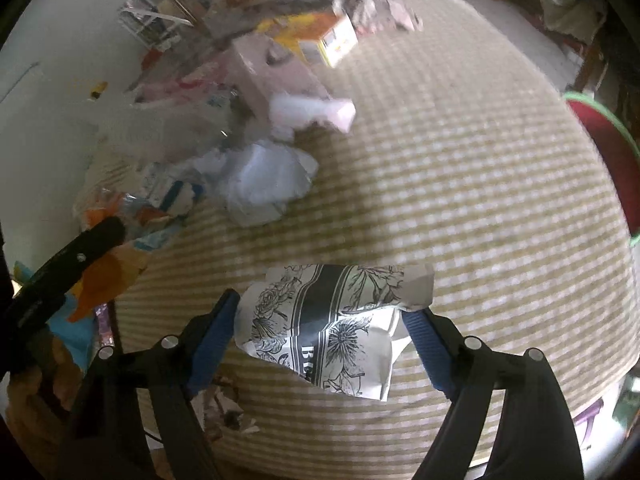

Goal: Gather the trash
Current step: 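Grasp the black-and-white floral paper with the right tool while the left holds the bag, then carry the bag and floral paper to the red bin and open both tools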

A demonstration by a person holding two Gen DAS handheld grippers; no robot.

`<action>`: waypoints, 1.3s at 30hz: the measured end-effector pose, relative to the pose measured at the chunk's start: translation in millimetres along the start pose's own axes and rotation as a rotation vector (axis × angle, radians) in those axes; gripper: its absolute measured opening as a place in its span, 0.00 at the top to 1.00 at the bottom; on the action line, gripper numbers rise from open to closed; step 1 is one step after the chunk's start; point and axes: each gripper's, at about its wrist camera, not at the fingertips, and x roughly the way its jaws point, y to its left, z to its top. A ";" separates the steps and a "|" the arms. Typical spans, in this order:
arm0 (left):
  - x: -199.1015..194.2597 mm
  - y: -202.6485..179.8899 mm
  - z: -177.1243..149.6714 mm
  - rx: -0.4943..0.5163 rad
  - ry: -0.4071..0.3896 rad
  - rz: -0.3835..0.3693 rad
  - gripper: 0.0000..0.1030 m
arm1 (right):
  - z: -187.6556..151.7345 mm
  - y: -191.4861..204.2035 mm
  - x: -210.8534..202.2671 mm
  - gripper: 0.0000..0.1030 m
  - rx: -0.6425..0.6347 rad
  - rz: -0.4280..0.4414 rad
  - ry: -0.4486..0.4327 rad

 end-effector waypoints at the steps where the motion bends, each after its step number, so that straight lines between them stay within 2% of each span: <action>1: -2.0 -2.2 1.4 0.002 -0.006 -0.004 0.40 | 1.8 0.7 -5.1 0.23 -0.006 -0.003 -0.020; 14: -25.2 -28.7 33.8 -0.011 -0.100 -0.078 0.40 | 41.4 -10.7 -76.3 0.23 0.026 -0.040 -0.298; 21: -38.5 -41.4 50.4 -0.026 -0.140 -0.112 0.40 | 52.4 -13.7 -104.7 0.23 0.016 -0.062 -0.397; 39: -38.4 -75.4 57.7 0.009 -0.143 -0.141 0.40 | 42.2 -47.4 -110.6 0.23 0.066 -0.077 -0.392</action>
